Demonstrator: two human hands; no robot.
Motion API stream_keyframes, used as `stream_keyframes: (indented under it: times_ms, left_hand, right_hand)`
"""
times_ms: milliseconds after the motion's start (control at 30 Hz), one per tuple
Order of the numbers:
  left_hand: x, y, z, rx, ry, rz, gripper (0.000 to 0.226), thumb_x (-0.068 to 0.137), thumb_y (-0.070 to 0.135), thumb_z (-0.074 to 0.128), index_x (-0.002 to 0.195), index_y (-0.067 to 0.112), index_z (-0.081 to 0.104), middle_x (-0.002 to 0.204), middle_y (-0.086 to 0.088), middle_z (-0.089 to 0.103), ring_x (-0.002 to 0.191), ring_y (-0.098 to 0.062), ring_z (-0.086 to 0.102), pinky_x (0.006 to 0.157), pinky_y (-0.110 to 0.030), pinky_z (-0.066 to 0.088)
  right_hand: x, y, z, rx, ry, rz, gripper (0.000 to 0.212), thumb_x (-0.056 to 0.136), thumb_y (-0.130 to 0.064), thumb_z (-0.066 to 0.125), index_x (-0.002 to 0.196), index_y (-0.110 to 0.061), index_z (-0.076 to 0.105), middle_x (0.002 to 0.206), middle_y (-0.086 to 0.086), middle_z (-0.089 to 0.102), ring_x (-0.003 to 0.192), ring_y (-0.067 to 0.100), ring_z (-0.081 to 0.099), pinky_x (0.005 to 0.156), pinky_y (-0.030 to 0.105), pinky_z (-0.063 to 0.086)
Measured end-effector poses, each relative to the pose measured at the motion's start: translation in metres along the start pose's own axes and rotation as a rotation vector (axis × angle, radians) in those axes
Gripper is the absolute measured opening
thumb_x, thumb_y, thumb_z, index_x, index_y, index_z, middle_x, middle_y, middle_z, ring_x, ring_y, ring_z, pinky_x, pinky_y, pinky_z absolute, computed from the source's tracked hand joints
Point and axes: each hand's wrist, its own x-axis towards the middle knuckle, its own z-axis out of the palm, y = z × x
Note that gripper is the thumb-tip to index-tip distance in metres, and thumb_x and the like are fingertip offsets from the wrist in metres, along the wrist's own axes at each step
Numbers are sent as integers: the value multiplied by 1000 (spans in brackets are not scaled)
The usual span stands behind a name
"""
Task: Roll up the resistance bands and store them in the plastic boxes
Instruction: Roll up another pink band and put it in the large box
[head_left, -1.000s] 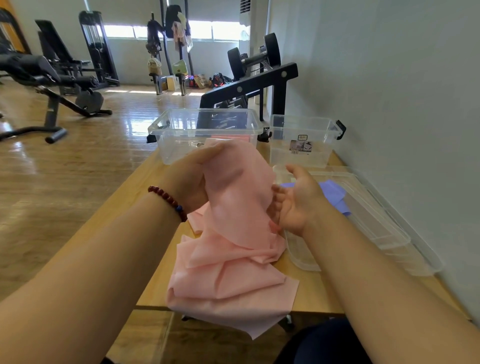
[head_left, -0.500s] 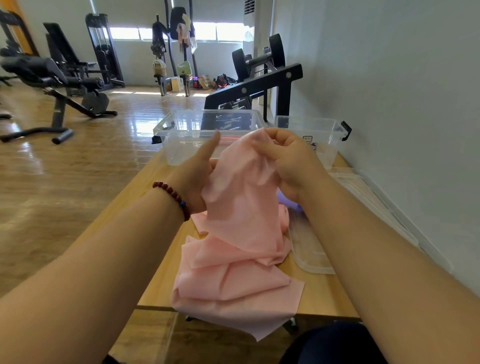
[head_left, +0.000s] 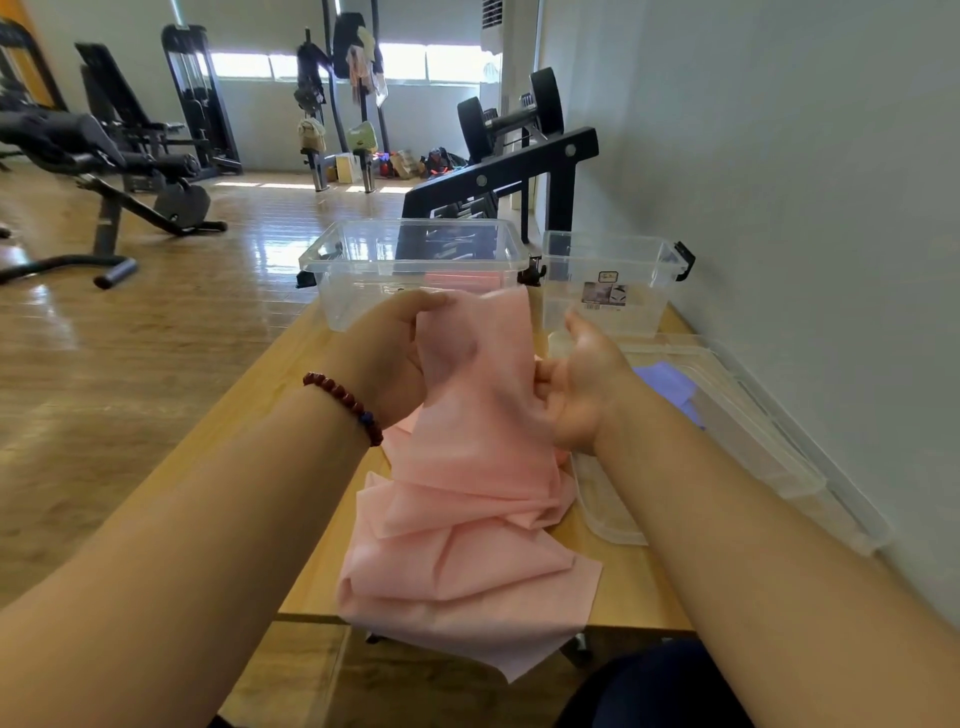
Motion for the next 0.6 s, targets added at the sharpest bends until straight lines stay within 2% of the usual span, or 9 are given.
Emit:
stream_keyframes:
  times_ms: [67, 100, 200, 267, 333, 433, 500, 533, 600]
  left_hand:
    - [0, -2, 0, 12, -7, 15, 11, 95, 12, 54, 94, 5, 63, 82, -5, 64, 71, -15, 65, 65, -29, 57]
    - [-1, -2, 0, 12, -11, 26, 11, 94, 10, 54, 95, 4, 62, 82, -5, 63, 71, -15, 64, 63, -28, 56]
    - [2, 0, -2, -14, -43, 60, 16, 94, 7, 49, 97, 0, 62, 83, -7, 62, 72, -16, 64, 64, -27, 57]
    - [4, 4, -3, 2, -43, 76, 19, 94, 7, 48, 106, -2, 60, 92, -10, 61, 80, -19, 63, 74, -30, 56]
    - [9, 5, -4, 24, 4, 103, 16, 93, 5, 52, 106, 0, 59, 98, -11, 61, 87, -22, 62, 81, -34, 55]
    - [19, 9, -6, 30, 108, 129, 23, 89, 5, 60, 112, 1, 57, 107, -13, 61, 97, -25, 63, 81, -37, 59]
    - [26, 12, -12, 44, 163, 142, 36, 84, 9, 66, 119, 3, 59, 117, -13, 62, 107, -26, 63, 80, -38, 58]
    - [29, 14, -16, 52, 178, 154, 34, 83, 11, 67, 116, 5, 61, 118, -12, 62, 110, -26, 62, 78, -38, 58]
    - [33, 15, -23, 89, 174, 198, 11, 88, 11, 60, 98, 11, 66, 108, -8, 64, 103, -23, 63, 71, -31, 55]
  right_hand:
    - [5, 5, -1, -120, -56, 71, 95, 82, -85, 33, 103, 0, 72, 89, 12, 70, 84, 24, 64, 77, 33, 52]
    - [7, 5, -1, -137, -84, 63, 92, 82, -85, 35, 104, -4, 74, 91, 12, 70, 88, 25, 65, 80, 34, 52]
    - [5, -3, 7, -92, -126, -74, 46, 95, -52, 54, 112, -12, 71, 92, 8, 70, 85, 24, 66, 84, 37, 54]
    - [5, -11, 12, 2, -78, -197, 20, 95, -28, 63, 98, -10, 71, 81, 6, 69, 73, 21, 66, 73, 35, 58]
    - [8, -18, 17, 48, -39, -356, 8, 93, -18, 65, 91, -10, 68, 70, 3, 69, 67, 18, 64, 62, 31, 58]
    - [18, -25, 23, -76, -18, -548, 9, 92, -18, 66, 99, -12, 69, 88, 6, 72, 78, 19, 68, 61, 30, 55]
    - [23, -27, 24, -162, -15, -606, 11, 91, -18, 67, 99, -12, 71, 91, 8, 72, 79, 21, 68, 62, 31, 55]
    - [25, -27, 24, -178, -12, -619, 8, 91, -16, 67, 96, -12, 72, 88, 7, 72, 76, 20, 68, 61, 31, 55]
    - [29, -28, 26, -190, -23, -642, 4, 91, -14, 67, 91, -14, 71, 86, 6, 72, 74, 19, 68, 63, 32, 56]
